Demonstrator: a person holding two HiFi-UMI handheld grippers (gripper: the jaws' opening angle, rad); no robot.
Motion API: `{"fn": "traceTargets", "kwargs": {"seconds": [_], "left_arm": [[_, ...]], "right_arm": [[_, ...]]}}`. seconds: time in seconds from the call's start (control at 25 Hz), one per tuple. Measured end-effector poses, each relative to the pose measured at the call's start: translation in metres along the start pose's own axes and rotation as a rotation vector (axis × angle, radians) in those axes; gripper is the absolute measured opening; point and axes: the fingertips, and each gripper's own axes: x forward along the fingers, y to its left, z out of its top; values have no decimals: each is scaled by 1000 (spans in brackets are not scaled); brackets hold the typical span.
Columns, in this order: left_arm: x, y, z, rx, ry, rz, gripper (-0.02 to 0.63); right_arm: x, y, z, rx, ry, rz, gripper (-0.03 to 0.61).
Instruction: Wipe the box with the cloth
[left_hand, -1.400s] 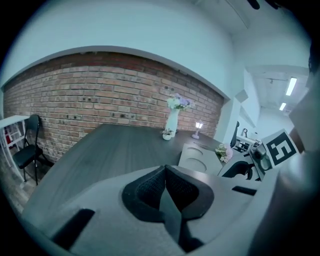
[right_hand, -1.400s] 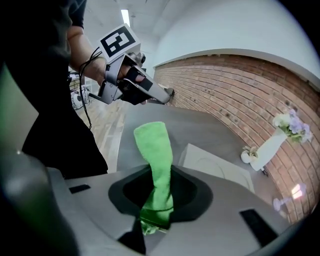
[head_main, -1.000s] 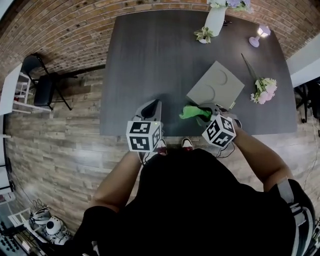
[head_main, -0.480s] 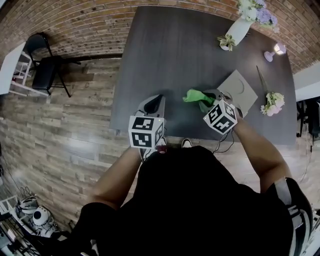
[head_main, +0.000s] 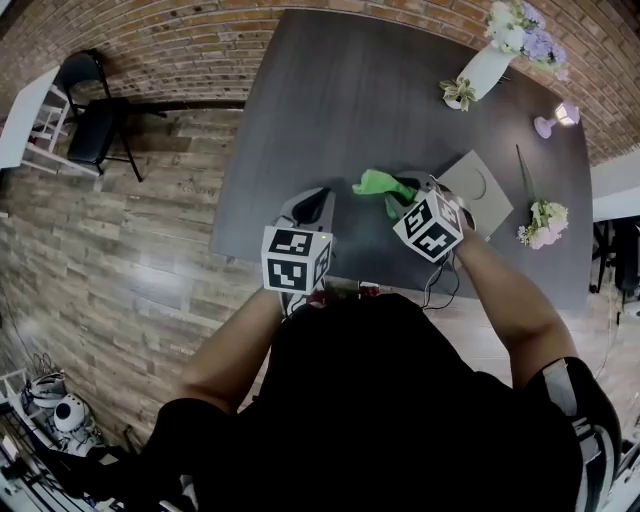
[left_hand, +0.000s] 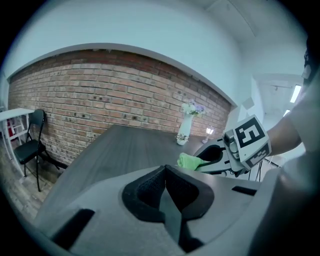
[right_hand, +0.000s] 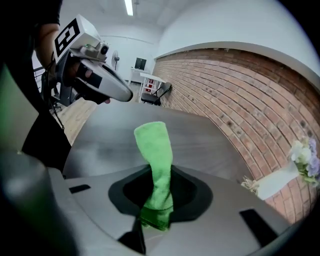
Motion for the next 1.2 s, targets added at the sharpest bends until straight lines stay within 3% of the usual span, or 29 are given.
{"fn": "traceTargets", "kwargs": {"seconds": [0.2,0.48,0.96,1.2], "left_arm": [[13,-30,0,31,15,33,9],[20,-36,10,37,25,119,9],[39,-54,17,88,83,173,9],[48,-59,31,114,81,166,9]], "right_arm": [[-3,-29,-20,-2,-38,12,81],[-2,-73,-52,-30,-48,-1,81],[9,-174,-128,49,8,-117,81],[-1,-202,-146,111,3,-171,81]]}}
